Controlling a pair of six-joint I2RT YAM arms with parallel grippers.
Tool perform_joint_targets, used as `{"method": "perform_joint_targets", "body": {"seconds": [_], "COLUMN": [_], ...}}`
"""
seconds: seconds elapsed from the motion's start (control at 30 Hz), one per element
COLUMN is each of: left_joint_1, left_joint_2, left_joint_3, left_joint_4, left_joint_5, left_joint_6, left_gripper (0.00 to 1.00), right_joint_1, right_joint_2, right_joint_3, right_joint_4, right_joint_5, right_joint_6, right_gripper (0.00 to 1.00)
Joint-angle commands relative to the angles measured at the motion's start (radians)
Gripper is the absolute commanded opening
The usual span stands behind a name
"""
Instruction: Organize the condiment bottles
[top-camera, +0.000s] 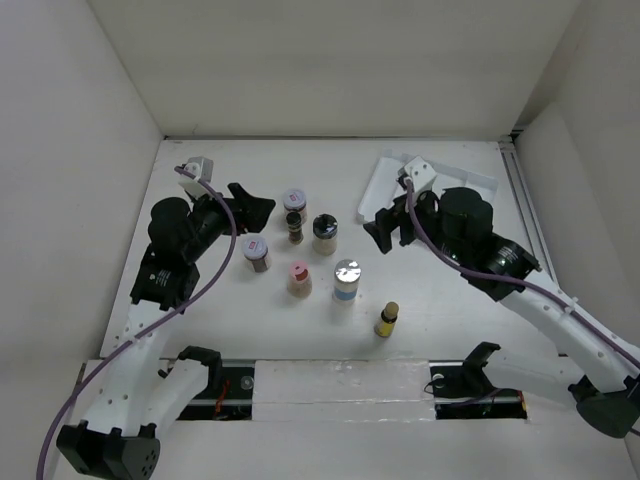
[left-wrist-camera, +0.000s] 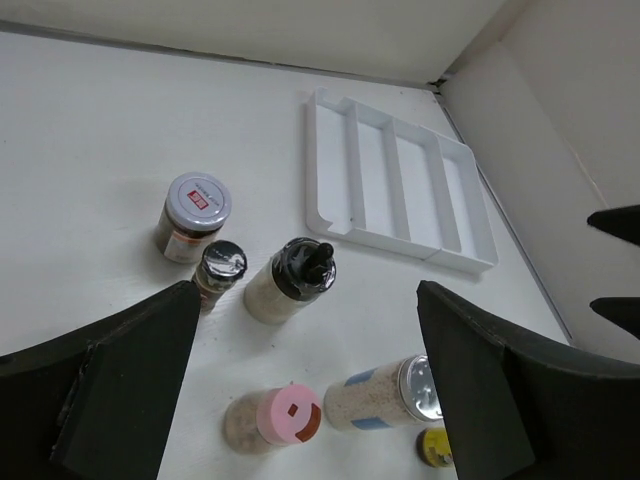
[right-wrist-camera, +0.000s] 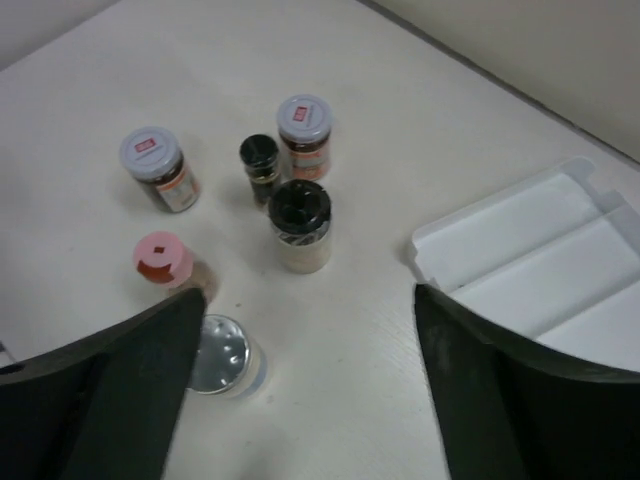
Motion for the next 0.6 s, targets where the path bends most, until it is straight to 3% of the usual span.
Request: {"method": "perform_joint_targets", "body": {"seconds": [0.0, 0.03, 0.07, 0.13, 0.2, 0.23, 0.27, 0.33, 0.37, 0.4, 0.47, 0.5, 0.53, 0.57], "left_joint_1": [0.004, 0.004, 0.004, 0.004, 0.004, 0.004, 0.004, 0.004, 0.004, 0.004, 0.004, 0.004, 0.004, 0.004], "left_joint_2": [0.000, -0.012, -0.012, -0.012, -0.012, -0.012, -0.022, -0.022, -0.032, -0.032, -0.043, -0.043, -0.043, -0.043], "left_joint_3": [0.038, 0.028, 0.028, 0.028, 0.018, 0.018, 0.018, 0.008, 0.008, 0.008, -0.002, -0.002, -0.002, -0.002], "left_joint_4": [0.039, 0.039, 0.048, 0.048, 0.048, 0.048, 0.059, 0.073, 0.073, 0.073, 0.073, 0.064, 0.064, 0.064], "left_joint_5": [0.033, 0.021, 0.010, 0.010, -0.001, -0.010, -0.010, -0.019, -0.028, -0.028, -0.053, -0.062, -0.071, -0.083], "left_joint_6": [0.014, 0.024, 0.025, 0.025, 0.025, 0.025, 0.025, 0.025, 0.025, 0.025, 0.025, 0.025, 0.025, 0.025], "left_gripper": [0.87, 0.87, 0.87, 0.87, 0.85, 0.83, 0.68, 0.34, 0.23, 0.18, 0.21, 0.28, 0.44, 0.51], "right_joint_1": [0.022, 0.022, 0.022, 0.022, 0.022, 0.022, 0.022, 0.022, 0.022, 0.022, 0.032, 0.032, 0.032, 0.041], "right_joint_2": [0.000, 0.000, 0.000, -0.011, -0.020, -0.020, -0.008, 0.007, 0.007, 0.020, 0.043, 0.065, 0.079, 0.092], "right_joint_3": [-0.007, -0.007, 0.002, 0.002, 0.002, 0.002, 0.011, 0.011, 0.011, 0.011, -0.001, -0.010, -0.010, -0.010], "right_joint_4": [-0.040, -0.052, -0.081, -0.104, -0.135, -0.146, -0.156, -0.178, -0.178, -0.161, -0.151, -0.150, -0.150, -0.137], "right_joint_5": [-0.117, -0.117, -0.117, -0.135, -0.156, -0.167, -0.167, -0.176, -0.176, -0.192, -0.228, -0.229, -0.229, -0.241], "right_joint_6": [-0.023, -0.032, -0.033, -0.033, -0.054, -0.054, -0.066, -0.066, -0.066, -0.066, -0.066, -0.066, -0.066, -0.066], "right_gripper": [0.82, 0.71, 0.51, 0.00, 0.00, 0.03, 0.14, 0.47, 0.76, 0.86, 1.00, 1.00, 1.00, 1.00]}}
